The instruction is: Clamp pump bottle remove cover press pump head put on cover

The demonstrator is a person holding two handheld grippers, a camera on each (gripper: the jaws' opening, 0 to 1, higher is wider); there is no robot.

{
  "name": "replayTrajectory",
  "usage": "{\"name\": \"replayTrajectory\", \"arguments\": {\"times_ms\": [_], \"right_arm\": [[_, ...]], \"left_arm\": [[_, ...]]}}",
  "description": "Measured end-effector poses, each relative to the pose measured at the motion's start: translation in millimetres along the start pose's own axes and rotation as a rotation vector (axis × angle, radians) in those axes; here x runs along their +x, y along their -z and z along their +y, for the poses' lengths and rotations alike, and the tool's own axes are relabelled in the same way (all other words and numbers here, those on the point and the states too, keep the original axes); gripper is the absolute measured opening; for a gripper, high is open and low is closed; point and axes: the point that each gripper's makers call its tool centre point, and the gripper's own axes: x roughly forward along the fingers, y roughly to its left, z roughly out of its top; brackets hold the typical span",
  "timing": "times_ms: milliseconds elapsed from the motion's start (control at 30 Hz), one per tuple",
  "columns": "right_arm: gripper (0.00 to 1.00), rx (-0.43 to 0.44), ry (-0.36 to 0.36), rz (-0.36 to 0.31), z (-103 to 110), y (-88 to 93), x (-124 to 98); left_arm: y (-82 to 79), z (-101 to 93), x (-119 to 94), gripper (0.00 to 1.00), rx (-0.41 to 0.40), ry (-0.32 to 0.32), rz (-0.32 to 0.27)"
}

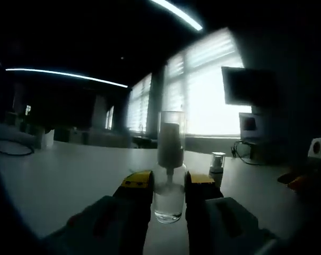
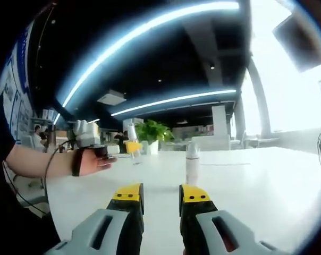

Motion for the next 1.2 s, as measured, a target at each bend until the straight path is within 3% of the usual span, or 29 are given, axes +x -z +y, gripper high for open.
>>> {"name": "replayTrajectory", "arguments": {"times_ms": [400, 467, 533, 633, 733, 833, 933, 1067, 1200], "right_arm": [[0.19, 0.011, 0.004, -0.005, 0.7, -1.4, -0.9], [0.19, 0.013, 0.004, -0.01, 0.1, -2.0, -1.2], [0.19, 0.014, 0.004, -0.012, -0.9, -2.2, -1.4], [0.18, -0.002, 0.004, -0.009, 1.6, -1.7, -1.3], [0.18, -0.012, 0.0, -0.008, 2.9, -1.3, -1.2], [0.18, -0.007, 0.002, -0.012, 1.0, -1.8, -1.7], [0.18, -0.007, 0.003, -0.012, 1.8, -2.0, -2.1], [0.18, -0.016, 0.002, -0.012, 3.4, -2.1, -2.2], [0.17, -0.02, 0.003, -0.017, 4.8, -2.9, -2.3]], "left_arm": [[26.0, 10.0, 35.3, 0.15, -0.011, -0.027, 0.038], [32.1, 4.7, 33.7, 0.15, -0.009, -0.027, 0.048], [39.3, 3.9, 33.2, 0.15, 0.078, -0.037, 0.057], [46.4, 5.5, 35.5, 0.15, 0.108, -0.046, 0.086], [38.8, 5.8, 35.7, 0.15, 0.029, -0.043, 0.046], [43.6, 6.8, 34.1, 0.15, 0.036, -0.053, 0.072], [54.0, 7.8, 35.9, 0.15, 0.098, -0.073, 0.117], [58.2, -0.1, 36.6, 0.15, 0.083, -0.048, 0.125], [62.2, 4.8, 33.4, 0.15, 0.1, -0.063, 0.149]]}}
